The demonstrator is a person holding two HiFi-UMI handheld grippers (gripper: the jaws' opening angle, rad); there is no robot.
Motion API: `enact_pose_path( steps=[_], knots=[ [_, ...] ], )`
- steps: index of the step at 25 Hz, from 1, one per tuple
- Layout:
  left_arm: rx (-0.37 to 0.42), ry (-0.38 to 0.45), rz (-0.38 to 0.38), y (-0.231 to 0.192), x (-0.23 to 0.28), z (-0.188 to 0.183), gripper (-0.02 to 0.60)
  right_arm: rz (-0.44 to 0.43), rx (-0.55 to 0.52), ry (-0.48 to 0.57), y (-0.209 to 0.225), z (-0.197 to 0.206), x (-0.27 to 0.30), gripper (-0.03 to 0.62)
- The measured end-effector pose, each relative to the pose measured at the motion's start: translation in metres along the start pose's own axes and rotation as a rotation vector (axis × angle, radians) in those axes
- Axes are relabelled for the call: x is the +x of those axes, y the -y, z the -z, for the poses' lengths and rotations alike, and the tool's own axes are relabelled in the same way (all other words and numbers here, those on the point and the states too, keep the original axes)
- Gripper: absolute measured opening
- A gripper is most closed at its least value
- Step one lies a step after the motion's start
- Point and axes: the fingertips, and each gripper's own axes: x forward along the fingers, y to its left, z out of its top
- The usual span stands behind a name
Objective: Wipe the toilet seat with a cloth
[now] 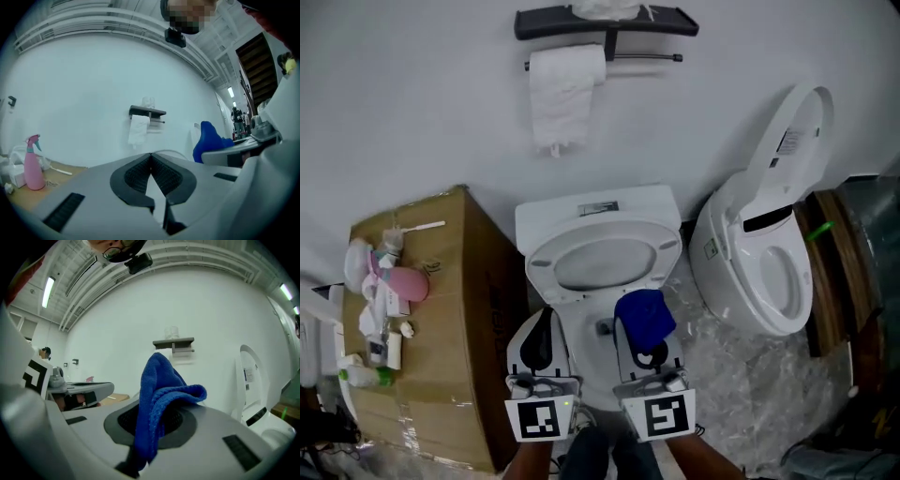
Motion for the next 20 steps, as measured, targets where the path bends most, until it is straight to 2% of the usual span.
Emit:
enact_pose_path(
  steps=[3, 6, 9, 11, 15, 17, 20],
  knots=[
    [-0.016, 0.014, 0.007, 0.013, -0.005, -0.046, 0.015, 0.028, -0.02, 0.027, 0.007, -0.056, -0.023, 0.061],
    [-0.017, -0.004, 0.043, 0.03, -0.01, -0.072, 0.015, 0.043, -0.018, 0.051, 0.011, -0.1, -0.042, 0.061],
    [0.061, -0.037, 0.079, 0.041, -0.002, -0.087, 0.015, 0.037, -0.047, 0.054, 0.012, -0.126, -0.054, 0.061],
    [0.153, -0.069, 0.094, 0.045, 0.009, -0.091, 0.015, 0.042, -0.057, 0.049, 0.014, -0.135, -0.06, 0.061],
    [0.37, -0.271, 0.158, 0.046, 0.045, -0.068, 0.016, 0.056, -0.042, 0.042, 0.018, -0.144, -0.069, 0.061],
    [0.512, -0.333, 0.208, 0.051, 0.064, -0.058, 0.017, 0.066, -0.043, 0.041, 0.022, -0.147, -0.073, 0.061],
    [0.781, -0.395, 0.28, 0.058, 0.091, -0.043, 0.017, 0.076, -0.051, 0.036, 0.026, -0.148, -0.076, 0.061]
  ],
)
